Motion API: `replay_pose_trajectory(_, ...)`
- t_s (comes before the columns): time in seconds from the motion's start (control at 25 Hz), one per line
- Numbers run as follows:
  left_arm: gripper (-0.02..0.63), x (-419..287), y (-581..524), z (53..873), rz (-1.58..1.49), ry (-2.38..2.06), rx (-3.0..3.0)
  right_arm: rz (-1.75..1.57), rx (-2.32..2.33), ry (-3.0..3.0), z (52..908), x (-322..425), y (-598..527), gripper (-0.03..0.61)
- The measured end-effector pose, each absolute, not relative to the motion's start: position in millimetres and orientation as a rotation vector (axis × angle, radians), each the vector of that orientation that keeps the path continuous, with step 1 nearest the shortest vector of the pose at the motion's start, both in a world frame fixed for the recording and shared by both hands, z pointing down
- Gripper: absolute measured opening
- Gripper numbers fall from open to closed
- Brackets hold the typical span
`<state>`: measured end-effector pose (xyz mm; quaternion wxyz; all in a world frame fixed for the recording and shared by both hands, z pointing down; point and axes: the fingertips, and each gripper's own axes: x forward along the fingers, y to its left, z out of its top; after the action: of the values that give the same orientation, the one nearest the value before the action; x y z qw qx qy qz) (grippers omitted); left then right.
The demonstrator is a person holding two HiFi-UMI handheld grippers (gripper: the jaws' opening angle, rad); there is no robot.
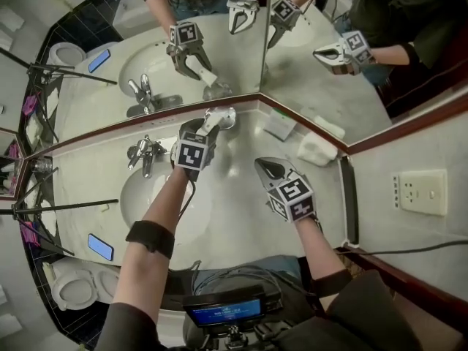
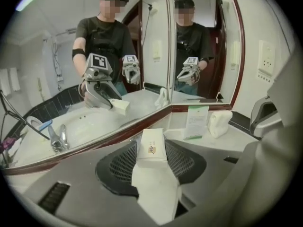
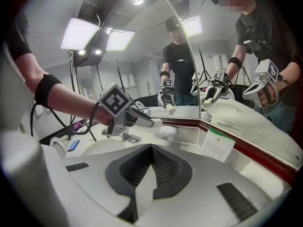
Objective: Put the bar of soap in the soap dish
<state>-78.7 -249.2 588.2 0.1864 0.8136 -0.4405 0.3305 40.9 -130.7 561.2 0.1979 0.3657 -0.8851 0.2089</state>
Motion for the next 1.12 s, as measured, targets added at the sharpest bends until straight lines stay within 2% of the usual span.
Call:
replay_pose_trajectory(0.28, 0.190, -94.9, -194.0, 495.1, 0.647, -1.406, 2.408, 0.503, 0.982, -2.566, 517.9, 14.7, -127.8, 0.017)
replay_pose_trajectory(0.56, 0.190, -115.0, -115.3, 446.0, 0.464, -1.604, 2.381, 0.428, 0.929, -2.627, 486.8, -3.6, -118.0, 0.017)
replay_pose_trajectory(0.84, 0.190, -117.7, -75.1, 456.5, 0.467, -1.628, 2.341, 0.414, 0.878, -2.636, 482.2, -15.9, -98.0, 0.017)
replay_pose_trajectory(1.12, 0.190, -96.0, -70.9, 515.2, 0.612, -1.525, 2.359, 0.457, 0.855, -2.596, 509.1, -9.2, -85.9, 0.017)
